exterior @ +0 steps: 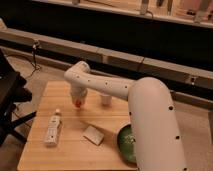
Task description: Place the pepper on the white sponge
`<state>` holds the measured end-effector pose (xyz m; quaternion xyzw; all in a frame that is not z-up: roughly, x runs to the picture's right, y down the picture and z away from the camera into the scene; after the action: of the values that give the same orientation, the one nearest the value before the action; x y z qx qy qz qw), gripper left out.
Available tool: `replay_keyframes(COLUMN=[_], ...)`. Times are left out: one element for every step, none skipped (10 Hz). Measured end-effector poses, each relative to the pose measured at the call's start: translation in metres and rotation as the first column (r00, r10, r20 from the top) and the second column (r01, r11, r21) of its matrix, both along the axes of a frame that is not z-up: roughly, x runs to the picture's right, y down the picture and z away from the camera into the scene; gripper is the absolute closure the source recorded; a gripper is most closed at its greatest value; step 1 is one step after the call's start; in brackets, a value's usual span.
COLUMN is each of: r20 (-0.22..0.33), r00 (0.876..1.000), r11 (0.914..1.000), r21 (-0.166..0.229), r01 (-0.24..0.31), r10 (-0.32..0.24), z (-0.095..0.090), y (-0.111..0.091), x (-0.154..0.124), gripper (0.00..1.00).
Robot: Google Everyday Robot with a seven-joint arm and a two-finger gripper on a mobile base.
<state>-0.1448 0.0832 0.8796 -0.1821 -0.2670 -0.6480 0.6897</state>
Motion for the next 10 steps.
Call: replay_keyframes(r20=[0.001,0.001,0.001,0.001,0.000,0.002,0.004,0.004,0.004,0.004], r00=[1.000,1.000,1.000,1.000,1.000,1.000,1.000,1.000,1.000,1.000], r11=[1.0000,1.0000,1.0000,1.0000,1.0000,1.0000,1.0000,1.0000,1.0000,0.9999], r21=[0.000,-0.001,0.000,-0.001,0.000,0.000,0.000,0.000,-0.001,-0.001], r01=[-0.001,-0.002,-0.004,-0.006,-0.007,-0.007,-0.007,-0.008,-0.010,-0.011], r10=[0.001,0.002,0.004,0.006,0.007,0.007,0.007,0.008,0.010,0.011], z=[-0.001,-0.002,-0.003,-0.004,-0.005,-0.006,-0.007,-0.008,-0.009,-0.010], y=[0.001,0.002,0.002,0.003,0.004,0.005,0.006,0.006,0.007,0.007], x=[0.002,0.003,0.006,0.008,0.010,0.010,0.009,0.010,0.011,0.013], gripper=[0.99,0.99,0.99,0.99,0.99,0.99,0.99,0.99,0.99,0.99])
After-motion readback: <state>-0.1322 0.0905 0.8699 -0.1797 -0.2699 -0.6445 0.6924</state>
